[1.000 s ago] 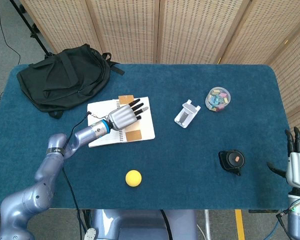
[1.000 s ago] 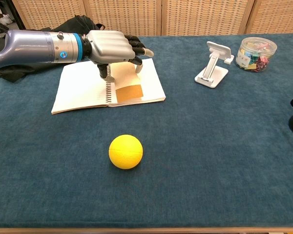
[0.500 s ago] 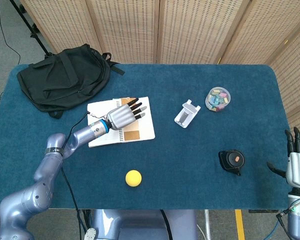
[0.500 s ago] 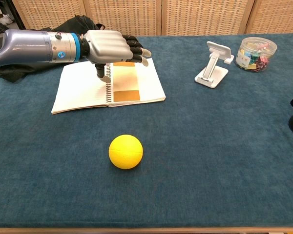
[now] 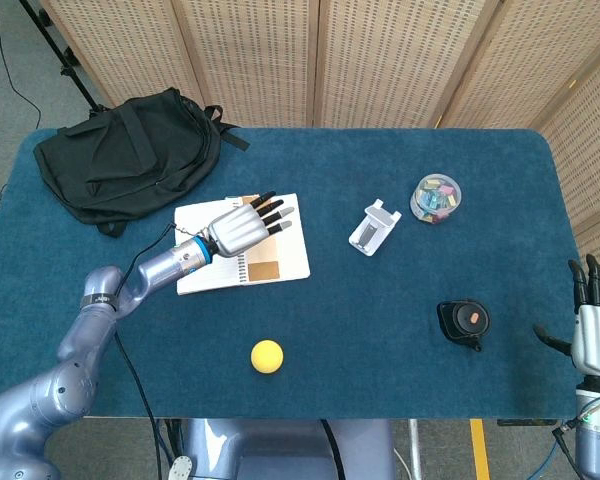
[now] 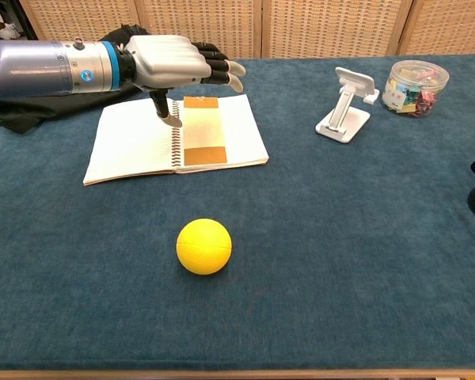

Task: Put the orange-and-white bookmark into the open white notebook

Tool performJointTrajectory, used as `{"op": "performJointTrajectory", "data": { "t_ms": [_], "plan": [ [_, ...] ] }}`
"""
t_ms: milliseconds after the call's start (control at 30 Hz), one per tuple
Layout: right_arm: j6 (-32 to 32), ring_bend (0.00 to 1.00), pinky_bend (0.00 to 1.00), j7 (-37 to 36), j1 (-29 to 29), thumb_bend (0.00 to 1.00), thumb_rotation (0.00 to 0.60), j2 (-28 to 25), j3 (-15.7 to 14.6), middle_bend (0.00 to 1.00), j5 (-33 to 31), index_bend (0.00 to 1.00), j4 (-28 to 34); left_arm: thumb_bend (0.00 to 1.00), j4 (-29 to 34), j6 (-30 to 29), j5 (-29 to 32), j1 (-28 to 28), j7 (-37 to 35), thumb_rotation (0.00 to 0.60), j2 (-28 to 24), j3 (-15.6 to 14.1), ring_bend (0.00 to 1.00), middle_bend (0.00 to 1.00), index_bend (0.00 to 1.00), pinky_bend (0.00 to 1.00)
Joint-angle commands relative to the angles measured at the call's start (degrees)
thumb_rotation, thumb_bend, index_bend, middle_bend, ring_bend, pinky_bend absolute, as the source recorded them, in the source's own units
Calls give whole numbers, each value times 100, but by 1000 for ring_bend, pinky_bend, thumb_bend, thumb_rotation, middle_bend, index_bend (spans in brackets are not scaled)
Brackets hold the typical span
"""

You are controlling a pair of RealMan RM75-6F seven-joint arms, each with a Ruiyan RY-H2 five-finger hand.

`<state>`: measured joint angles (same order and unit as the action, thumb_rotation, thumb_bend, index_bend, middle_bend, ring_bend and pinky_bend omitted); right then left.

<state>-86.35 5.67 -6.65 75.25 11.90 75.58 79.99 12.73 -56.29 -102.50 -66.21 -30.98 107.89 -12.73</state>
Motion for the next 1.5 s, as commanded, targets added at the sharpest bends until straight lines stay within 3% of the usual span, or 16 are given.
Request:
{"op": "performJointTrajectory", "data": {
  "t_ms": [33, 200, 333, 433, 633, 1167, 1500],
  "plan": [
    [3, 0, 0, -2, -1, 0, 600, -6, -7, 0, 12, 0, 9, 197, 467, 117, 152, 95, -292, 600, -307, 89, 0, 0, 66, 0],
    [8, 0, 0, -17, -1, 0, 600, -17, -21, 0, 35, 0, 27, 201, 1549, 761, 303, 31, -767, 600, -871, 84, 0, 0, 66, 0],
    [2, 0, 0, -35, -1, 0, 600, -27, -31, 0, 64, 0, 51, 205, 3139, 1191, 540, -100, -987, 600, -1675, 175, 0, 0, 66, 0],
    [-3, 0, 0, -39, -2, 0, 600, -35, -47, 0, 96, 0, 77, 205, 4162, 1586, 808, -211, -776, 600, -2151, 321, 0, 0, 66, 0],
    [-42, 0, 0, -73, 21, 0, 600, -72, -42, 0, 107, 0, 120, 203, 5169, 2152, 1585, -169, -90, 600, -2469, 751, 0, 0, 66, 0],
    [-50, 0, 0, -128, 44, 0, 600, -125, -51, 0, 120, 0, 182, 218, 5422, 2678, 2543, 56, 738, 600, -2366, 1233, 0, 0, 67, 0],
    [-49, 0, 0, -116, 49, 0, 600, -118, -68, 0, 131, 0, 194, 225, 5267, 2772, 2557, 201, 632, 600, -2155, 1400, 0, 0, 66, 0]
  ]
}}
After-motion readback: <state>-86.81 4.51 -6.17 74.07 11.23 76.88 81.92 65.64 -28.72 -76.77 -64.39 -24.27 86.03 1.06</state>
